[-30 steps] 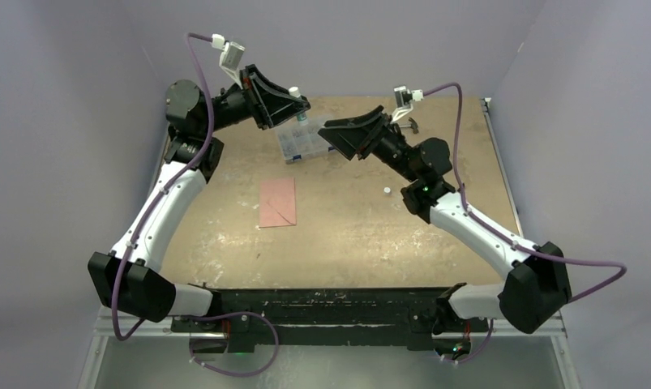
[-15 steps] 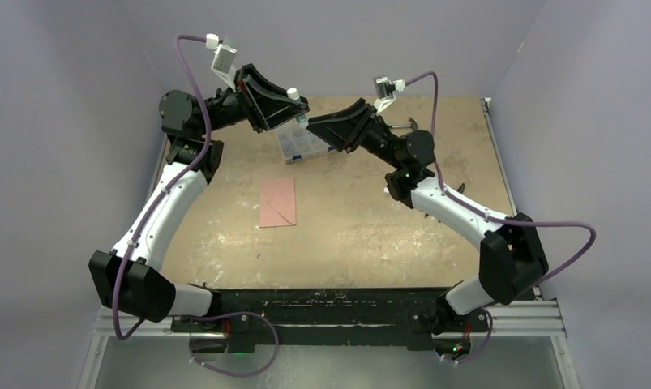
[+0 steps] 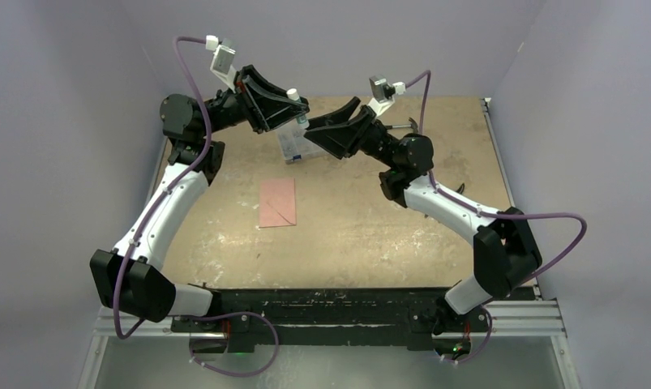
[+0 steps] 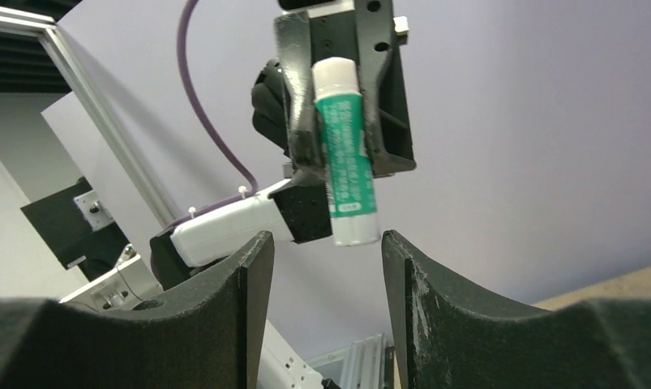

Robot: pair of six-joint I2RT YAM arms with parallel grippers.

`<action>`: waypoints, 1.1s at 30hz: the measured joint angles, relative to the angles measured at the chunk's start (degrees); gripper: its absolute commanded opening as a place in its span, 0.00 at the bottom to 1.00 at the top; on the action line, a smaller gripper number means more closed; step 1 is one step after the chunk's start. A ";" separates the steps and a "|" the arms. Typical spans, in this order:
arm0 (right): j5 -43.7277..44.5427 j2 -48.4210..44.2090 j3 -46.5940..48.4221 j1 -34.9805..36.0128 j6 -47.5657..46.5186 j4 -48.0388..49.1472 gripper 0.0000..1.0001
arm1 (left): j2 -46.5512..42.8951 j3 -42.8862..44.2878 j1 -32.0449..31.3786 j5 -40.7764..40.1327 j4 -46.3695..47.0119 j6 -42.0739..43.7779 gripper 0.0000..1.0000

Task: Place the letter into the envelope and seal it

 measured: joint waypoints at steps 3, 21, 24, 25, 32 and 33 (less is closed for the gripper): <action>-0.15 0.00 -0.04 0.02 0.66 1.92 0.53 | 0.00 -0.26 0.00 -0.26 -0.09 -0.15 0.00; -0.17 3.13 2.01 0.22 3.04 2.16 0.18 | -0.07 -1.22 -0.04 -1.68 0.70 -1.60 0.00; -0.13 3.13 2.19 0.22 2.64 1.62 0.07 | -0.11 -1.31 -0.04 -2.05 0.66 -1.70 0.00; -0.09 3.13 2.23 0.22 2.36 1.33 0.05 | -0.13 -1.33 -0.04 -2.27 0.57 -1.70 0.00; 3.37 2.56 4.26 0.28 -8.68 -9.35 0.00 | -0.31 -1.49 0.31 -8.09 -6.73 2.27 0.00; 4.48 2.36 4.79 0.31 -11.30 -12.24 0.00 | -0.31 -1.51 0.46 -10.43 -9.42 3.82 0.00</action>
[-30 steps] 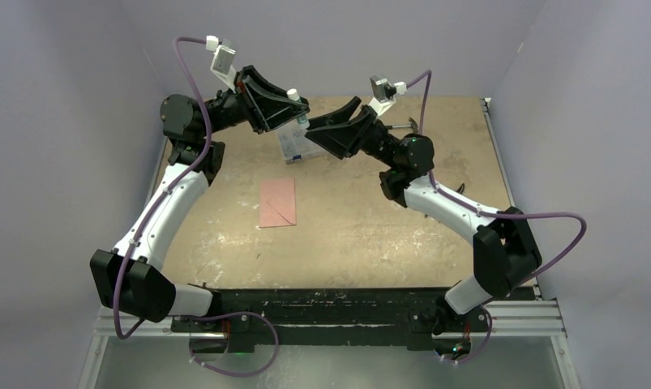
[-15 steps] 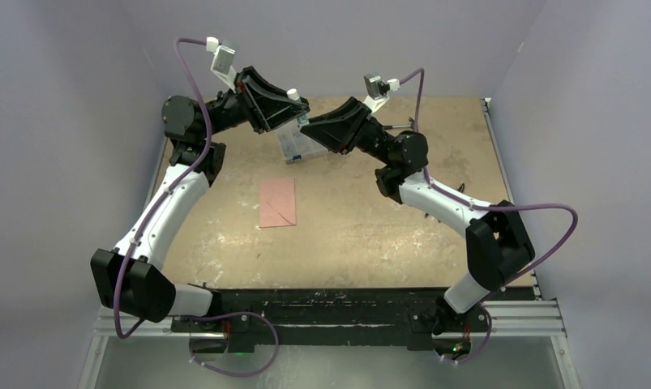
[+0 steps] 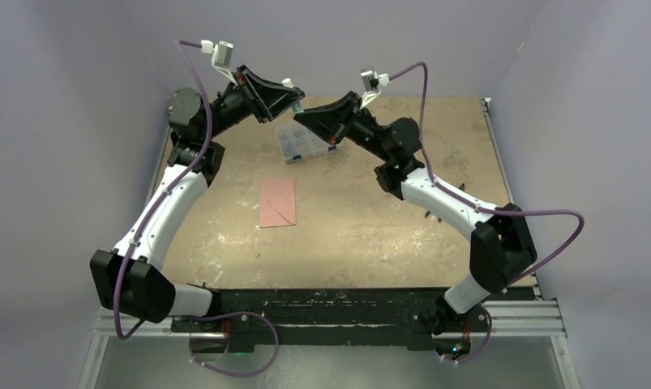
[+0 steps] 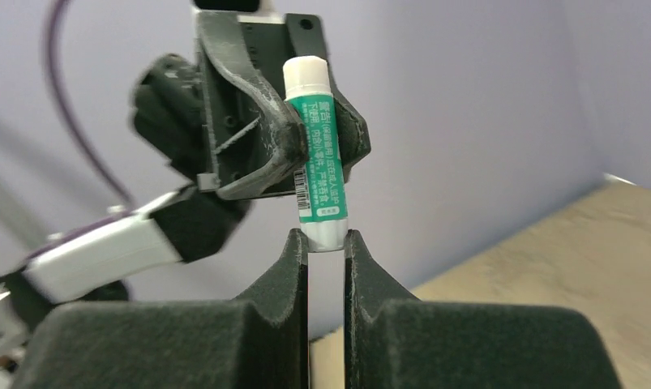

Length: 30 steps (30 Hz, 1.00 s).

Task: Place the letter into the envelope and seal it

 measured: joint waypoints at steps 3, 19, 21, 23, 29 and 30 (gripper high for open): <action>5.07 -0.15 1.70 0.33 -9.25 -10.05 0.00 | 0.00 -1.03 0.17 -6.86 -6.51 3.21 0.00; 45.35 4.57 9.99 12.81 -51.34 -37.79 0.00 | 2.29 -2.43 0.46 -24.46 -26.60 3.76 0.00; 51.63 5.42 9.99 14.73 -55.89 -37.03 0.00 | 2.78 -2.43 0.46 -24.57 -27.28 3.48 0.00; 56.24 5.97 9.94 16.09 -59.47 -35.87 0.05 | 2.97 -2.43 0.46 -24.20 -27.15 2.73 0.00; 52.37 2.56 9.94 15.19 -60.83 -39.34 0.68 | 1.95 -2.45 0.35 -20.11 -25.14 3.13 0.00; 48.52 1.16 9.94 13.73 -59.91 -40.76 0.70 | 1.53 -2.45 0.33 -19.21 -25.07 3.76 0.00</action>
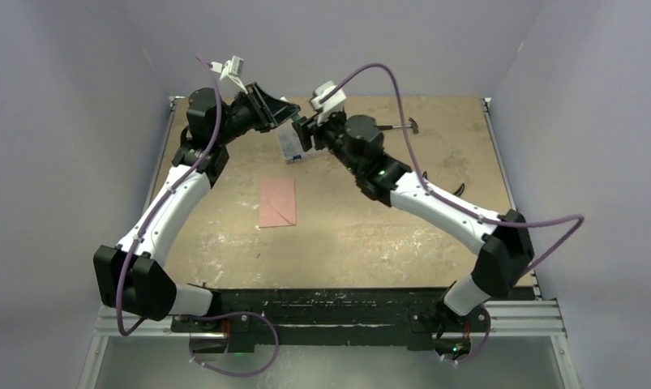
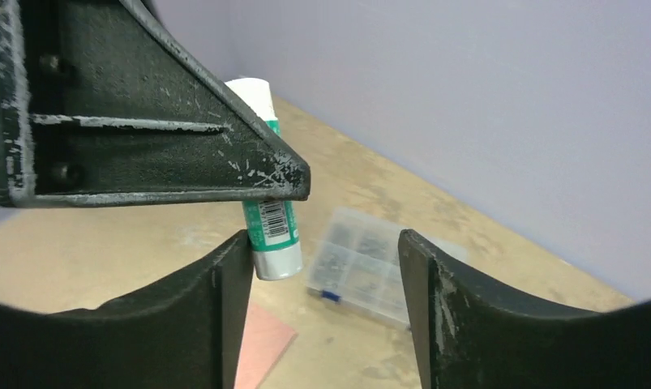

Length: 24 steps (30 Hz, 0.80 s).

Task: Place the letter into the envelope and seal it

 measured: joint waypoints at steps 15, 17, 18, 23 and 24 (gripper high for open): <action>-36.37 -9.35 -0.68 -6.16 10.29 -6.64 0.64 | -4.22 0.02 0.35 22.45 6.73 15.50 0.00; -37.75 -8.09 -0.68 -6.16 11.43 -6.62 0.59 | -4.22 0.02 0.35 24.39 7.43 15.67 0.00; -37.97 -7.41 -0.68 -6.16 11.98 -6.64 0.56 | -4.22 0.02 0.35 24.96 7.85 15.65 0.00; -38.14 -6.32 -0.90 -6.16 15.21 -6.14 0.47 | -4.22 0.02 0.35 27.52 10.05 15.50 0.00; -38.14 -6.43 -1.01 -6.16 15.82 -5.33 0.47 | -4.22 0.02 0.35 27.91 10.36 15.50 0.00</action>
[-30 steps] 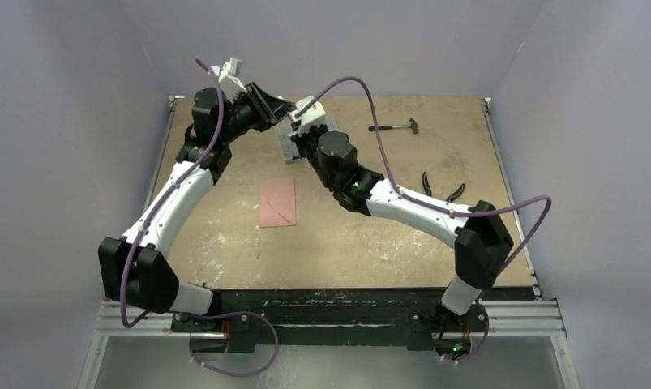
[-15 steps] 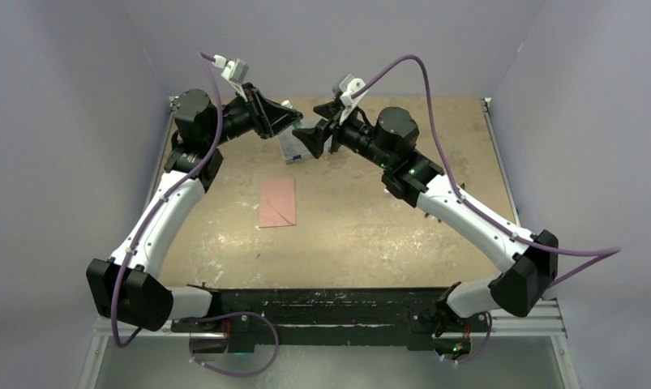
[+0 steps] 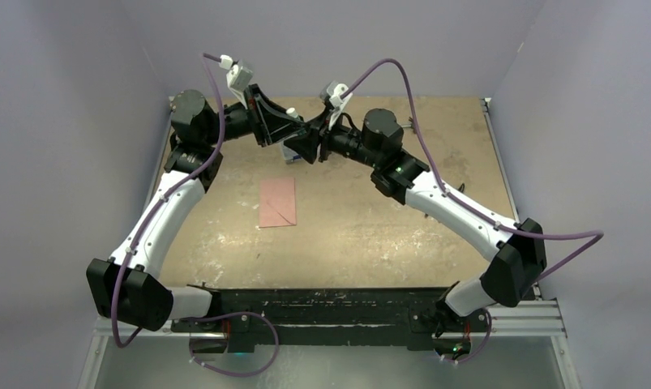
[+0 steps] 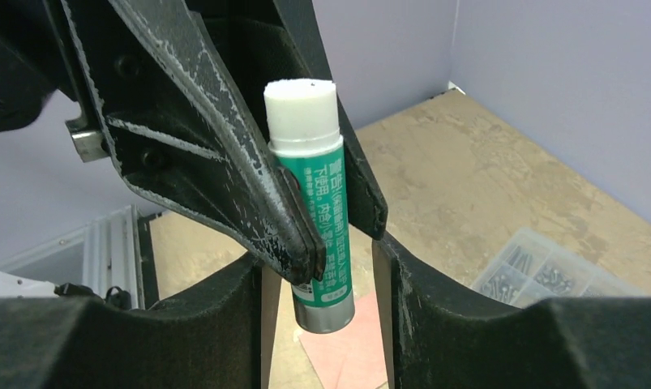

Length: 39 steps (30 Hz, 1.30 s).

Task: Place the letter into the envelope and seal it

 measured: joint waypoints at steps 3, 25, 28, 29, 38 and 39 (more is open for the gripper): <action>0.07 -0.26 -0.68 0.00 1.18 2.58 0.45 | 0.02 0.00 0.00 0.72 0.72 -0.11 0.00; -1.46 -0.04 -8.55 -0.17 22.43 25.14 0.18 | 0.15 -8.90 -0.57 -3.54 25.49 -21.62 0.00; -2.91 0.00 -8.55 -0.33 23.50 27.28 0.61 | 0.22 -8.90 -0.66 -3.23 28.70 -23.12 0.00; -3.26 -0.02 -8.55 -0.37 24.00 27.61 0.72 | 0.22 -8.90 -0.68 -3.08 29.22 -23.26 0.00; -8.76 -6.45 -10.21 -5.95 19.52 18.45 0.82 | 0.76 -5.55 -0.63 -3.06 17.07 -12.26 0.00; -10.36 -7.54 -10.21 -7.21 19.04 17.35 0.81 | 0.94 -4.87 -0.63 -2.86 15.52 -10.82 0.00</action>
